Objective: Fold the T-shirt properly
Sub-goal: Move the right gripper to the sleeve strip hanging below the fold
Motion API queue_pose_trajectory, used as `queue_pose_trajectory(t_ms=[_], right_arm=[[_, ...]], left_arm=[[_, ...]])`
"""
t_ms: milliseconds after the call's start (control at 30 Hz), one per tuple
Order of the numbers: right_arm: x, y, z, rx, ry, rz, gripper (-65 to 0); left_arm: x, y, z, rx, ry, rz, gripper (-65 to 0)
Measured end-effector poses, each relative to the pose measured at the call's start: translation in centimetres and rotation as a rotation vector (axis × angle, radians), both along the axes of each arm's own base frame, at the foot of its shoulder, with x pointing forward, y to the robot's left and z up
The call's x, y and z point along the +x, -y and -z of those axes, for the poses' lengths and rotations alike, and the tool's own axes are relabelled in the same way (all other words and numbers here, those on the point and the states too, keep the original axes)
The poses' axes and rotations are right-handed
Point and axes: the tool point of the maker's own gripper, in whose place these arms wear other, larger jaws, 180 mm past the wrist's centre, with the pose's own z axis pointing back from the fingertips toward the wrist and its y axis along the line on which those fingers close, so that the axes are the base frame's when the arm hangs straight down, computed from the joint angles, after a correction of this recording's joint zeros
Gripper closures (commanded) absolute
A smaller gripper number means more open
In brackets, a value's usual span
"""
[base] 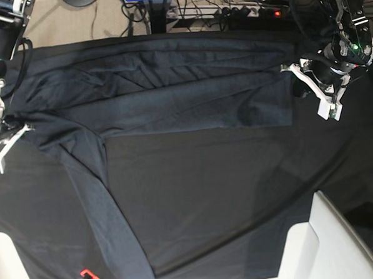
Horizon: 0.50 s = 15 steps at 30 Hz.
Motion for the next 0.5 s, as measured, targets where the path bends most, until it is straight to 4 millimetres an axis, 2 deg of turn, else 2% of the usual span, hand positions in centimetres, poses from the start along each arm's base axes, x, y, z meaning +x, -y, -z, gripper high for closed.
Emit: queue_pose_trajectory(t_ms=[100,200,367,500], right_arm=[[0.6,0.0,-0.1,0.006,0.009,0.001,-0.2],[0.7,0.0,0.9,0.028,-0.02,0.013,-0.2],[1.3,1.3,1.4,0.027,0.001,0.018,-0.2],[0.8,2.1,2.0,0.024,-0.008,0.022,-0.2]], left_arm=[[0.0,-0.1,0.0,0.005,-0.002,0.0,0.0],[0.0,-0.1,0.1,0.006,-0.003,0.0,0.0],[-1.0,-0.5,1.6,-0.005,-0.052,-0.02,0.0],[-1.0,-0.5,1.8,-0.013,-0.056,-0.024,0.0]])
